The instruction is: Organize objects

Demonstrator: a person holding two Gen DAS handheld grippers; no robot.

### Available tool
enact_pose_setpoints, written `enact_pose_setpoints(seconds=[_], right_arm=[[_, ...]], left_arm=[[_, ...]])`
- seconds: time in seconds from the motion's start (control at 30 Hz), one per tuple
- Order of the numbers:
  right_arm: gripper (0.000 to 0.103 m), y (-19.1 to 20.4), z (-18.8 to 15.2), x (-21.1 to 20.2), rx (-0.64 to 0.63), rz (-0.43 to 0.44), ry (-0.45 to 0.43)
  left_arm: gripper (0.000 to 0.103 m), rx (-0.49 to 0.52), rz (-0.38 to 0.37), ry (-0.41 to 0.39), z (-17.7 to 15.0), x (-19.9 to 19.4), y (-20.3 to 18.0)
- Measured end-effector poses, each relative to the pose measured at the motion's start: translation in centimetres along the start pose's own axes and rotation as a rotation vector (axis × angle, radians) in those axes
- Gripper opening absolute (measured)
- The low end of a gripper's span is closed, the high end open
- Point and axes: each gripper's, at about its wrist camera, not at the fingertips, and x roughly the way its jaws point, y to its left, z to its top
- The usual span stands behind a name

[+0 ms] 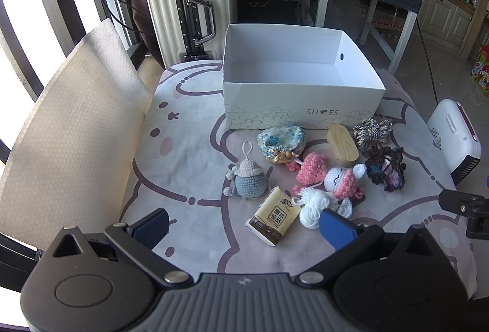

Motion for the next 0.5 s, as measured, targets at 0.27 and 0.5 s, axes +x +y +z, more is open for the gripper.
enact_pose_setpoints(seconds=[0.27, 0.5], right_arm=[[0.103, -0.1, -0.1, -0.13, 0.0, -0.002, 0.0], [0.103, -0.08, -0.15, -0.12, 0.0, -0.003, 0.001]], left_arm=[[0.103, -0.001, -0.001, 0.001, 0.01, 0.03, 0.03], [0.103, 0.003, -0.001, -0.002, -0.02, 0.11, 0.04]])
